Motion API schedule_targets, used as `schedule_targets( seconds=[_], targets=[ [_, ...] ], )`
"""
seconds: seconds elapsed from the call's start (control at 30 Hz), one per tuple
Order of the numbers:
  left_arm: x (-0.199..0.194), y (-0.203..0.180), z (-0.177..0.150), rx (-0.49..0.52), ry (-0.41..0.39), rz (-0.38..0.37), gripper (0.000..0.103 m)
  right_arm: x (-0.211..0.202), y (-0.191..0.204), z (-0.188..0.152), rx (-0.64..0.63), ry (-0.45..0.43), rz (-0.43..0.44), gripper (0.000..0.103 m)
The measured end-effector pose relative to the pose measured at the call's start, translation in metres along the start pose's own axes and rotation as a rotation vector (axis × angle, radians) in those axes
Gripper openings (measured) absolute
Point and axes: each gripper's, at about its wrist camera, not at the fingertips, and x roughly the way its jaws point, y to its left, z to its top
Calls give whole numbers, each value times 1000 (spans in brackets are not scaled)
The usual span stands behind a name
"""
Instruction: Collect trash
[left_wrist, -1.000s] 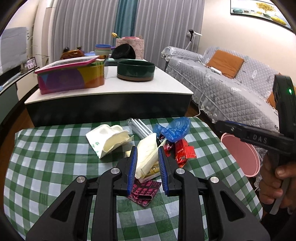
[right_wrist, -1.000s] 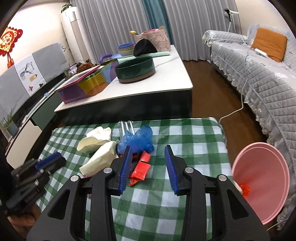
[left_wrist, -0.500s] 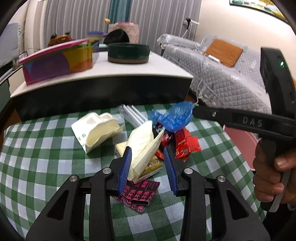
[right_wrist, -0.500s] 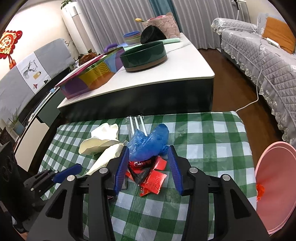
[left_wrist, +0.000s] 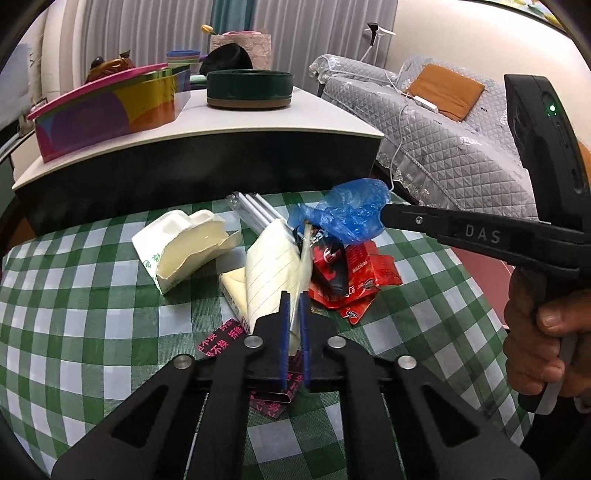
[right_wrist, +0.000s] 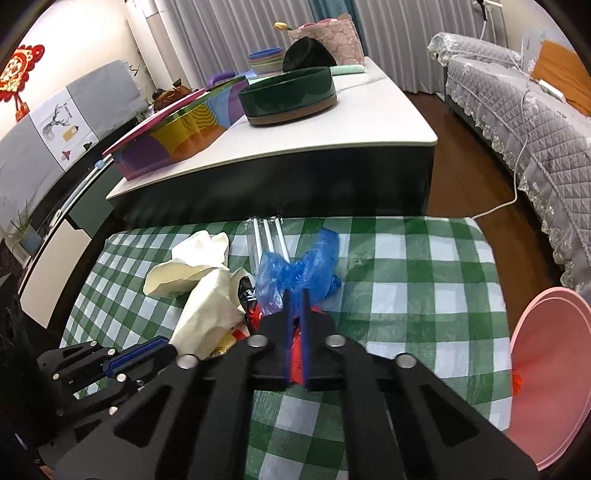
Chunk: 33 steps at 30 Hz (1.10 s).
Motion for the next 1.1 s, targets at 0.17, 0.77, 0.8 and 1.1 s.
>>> schedule_targets(
  seconds=[0.17,0.77,0.8,1.1],
  targets=[
    [-12,-3,7,-7,-35,9,1,-13,-1,2,-9,-37,-8,0],
    [-41,-27,12,26,-117,16,1,-72,-15,-2,-42,-142,-44,0],
    [-42,-29,12,26,-120,15,1,-75,-16,-3,-44,-147,-48,0],
    [-53,-47,12,22,-147,4,1,-106,-27,-12,-56,-187,-75,0]
  ],
)
